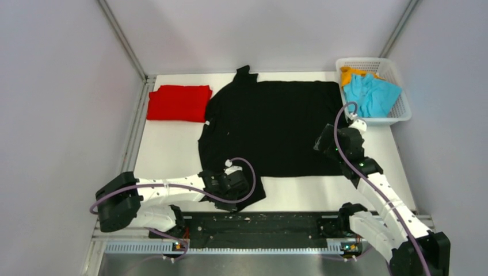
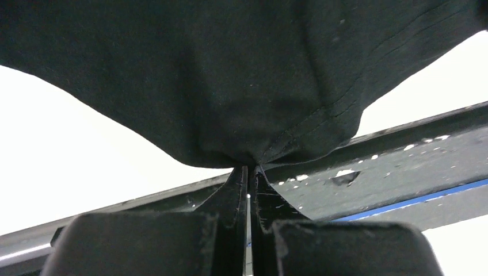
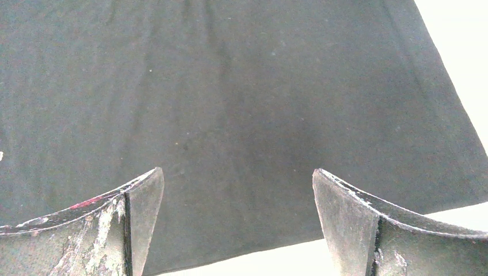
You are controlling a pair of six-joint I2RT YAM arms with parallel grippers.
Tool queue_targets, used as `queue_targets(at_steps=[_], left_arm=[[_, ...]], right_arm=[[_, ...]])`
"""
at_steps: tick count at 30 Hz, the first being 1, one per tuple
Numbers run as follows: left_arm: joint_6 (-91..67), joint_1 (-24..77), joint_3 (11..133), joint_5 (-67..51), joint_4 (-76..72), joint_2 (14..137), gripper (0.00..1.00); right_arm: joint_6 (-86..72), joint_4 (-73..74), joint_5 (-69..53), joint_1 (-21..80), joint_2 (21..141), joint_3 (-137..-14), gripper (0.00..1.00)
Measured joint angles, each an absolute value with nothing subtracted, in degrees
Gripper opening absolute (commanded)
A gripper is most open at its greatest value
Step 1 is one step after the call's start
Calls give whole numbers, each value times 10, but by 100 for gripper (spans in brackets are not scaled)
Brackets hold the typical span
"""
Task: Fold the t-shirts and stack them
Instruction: Grab the side of the flattened tshirt closest away from the robot with both arms
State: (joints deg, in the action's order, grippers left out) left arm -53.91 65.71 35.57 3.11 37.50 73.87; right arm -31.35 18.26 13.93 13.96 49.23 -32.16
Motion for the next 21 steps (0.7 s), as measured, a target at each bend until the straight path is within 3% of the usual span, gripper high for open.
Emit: queue_targets(at_steps=[3,9,15,19,21], left_arm=[[-529,655,360,56,359,725,0],[-490,621,366,76,298,694,0],[-456,566,366,63,253,676,0],[-443,534,357,51,230,641,0],[-439,523,349,51,228,618,0]], right_arm=[[-319,208,145,121,480,-323,99],[-335,264,91,-38,472,-324,99],[-352,325,98,-102,458,-324,98],[-378,335,107,-104,459,-314,93],[-393,336,116,-104,462,-298,84]])
